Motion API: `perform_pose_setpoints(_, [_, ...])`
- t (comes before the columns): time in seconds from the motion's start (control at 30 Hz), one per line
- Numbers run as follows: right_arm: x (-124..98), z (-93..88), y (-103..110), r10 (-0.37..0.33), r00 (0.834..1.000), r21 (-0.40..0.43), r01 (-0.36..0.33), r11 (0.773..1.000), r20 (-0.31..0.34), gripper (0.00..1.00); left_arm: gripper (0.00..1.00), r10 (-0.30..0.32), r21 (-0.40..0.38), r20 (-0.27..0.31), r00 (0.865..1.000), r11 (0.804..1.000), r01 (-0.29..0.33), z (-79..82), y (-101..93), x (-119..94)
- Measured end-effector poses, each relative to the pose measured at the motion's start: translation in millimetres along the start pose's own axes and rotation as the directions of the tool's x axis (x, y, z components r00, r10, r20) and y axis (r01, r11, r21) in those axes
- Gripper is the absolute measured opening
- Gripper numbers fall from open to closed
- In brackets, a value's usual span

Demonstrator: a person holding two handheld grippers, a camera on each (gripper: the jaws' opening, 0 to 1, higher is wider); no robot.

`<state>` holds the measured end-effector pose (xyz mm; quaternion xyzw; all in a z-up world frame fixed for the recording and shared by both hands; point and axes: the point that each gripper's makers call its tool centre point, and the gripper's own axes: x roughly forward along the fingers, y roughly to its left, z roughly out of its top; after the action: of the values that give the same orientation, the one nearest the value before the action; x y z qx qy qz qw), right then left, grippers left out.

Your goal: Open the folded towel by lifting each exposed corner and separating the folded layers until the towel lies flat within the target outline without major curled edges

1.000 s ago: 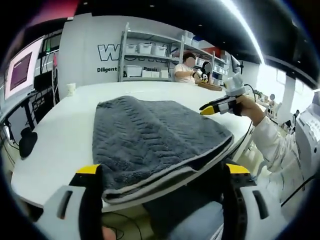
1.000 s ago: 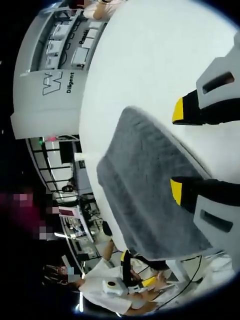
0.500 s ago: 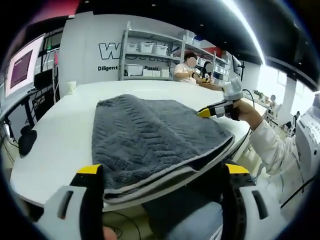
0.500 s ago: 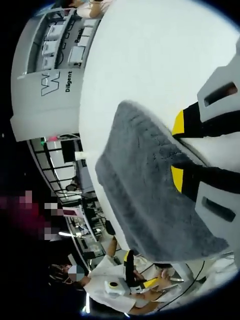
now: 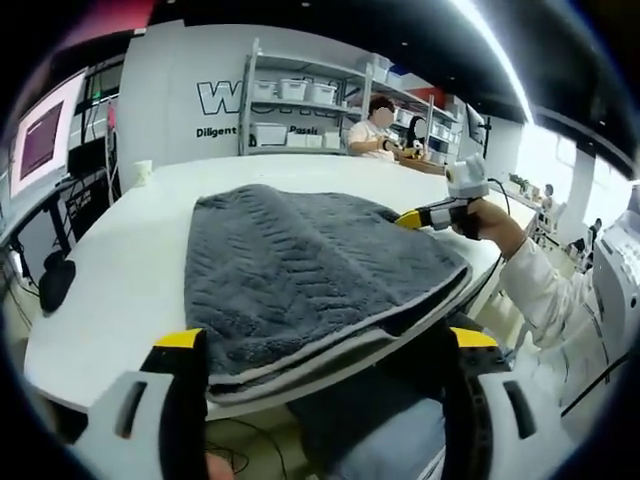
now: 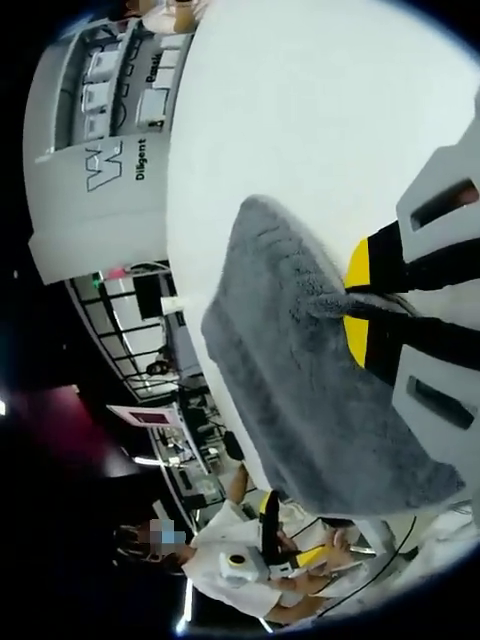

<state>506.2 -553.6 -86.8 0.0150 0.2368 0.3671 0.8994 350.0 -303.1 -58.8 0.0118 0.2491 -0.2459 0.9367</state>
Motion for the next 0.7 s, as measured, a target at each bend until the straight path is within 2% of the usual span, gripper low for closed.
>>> perform_pose_setpoints(0.27, [-7,-2.0,-3,-0.007,1.0,-0.002,0.007,1.0,0.003,0.01,0.96,-0.006,0.008,-0.019,1.0,1.0,0.006,-1.7,-2.5,2])
perform_pose_setpoints(0.7, [-30,-8.1,-22,-0.049,0.999,0.016,0.048,0.999,0.009,0.01,0.96,-0.015,0.017,-0.034,0.999,1.0,0.016,-2.3,-8.1,6])
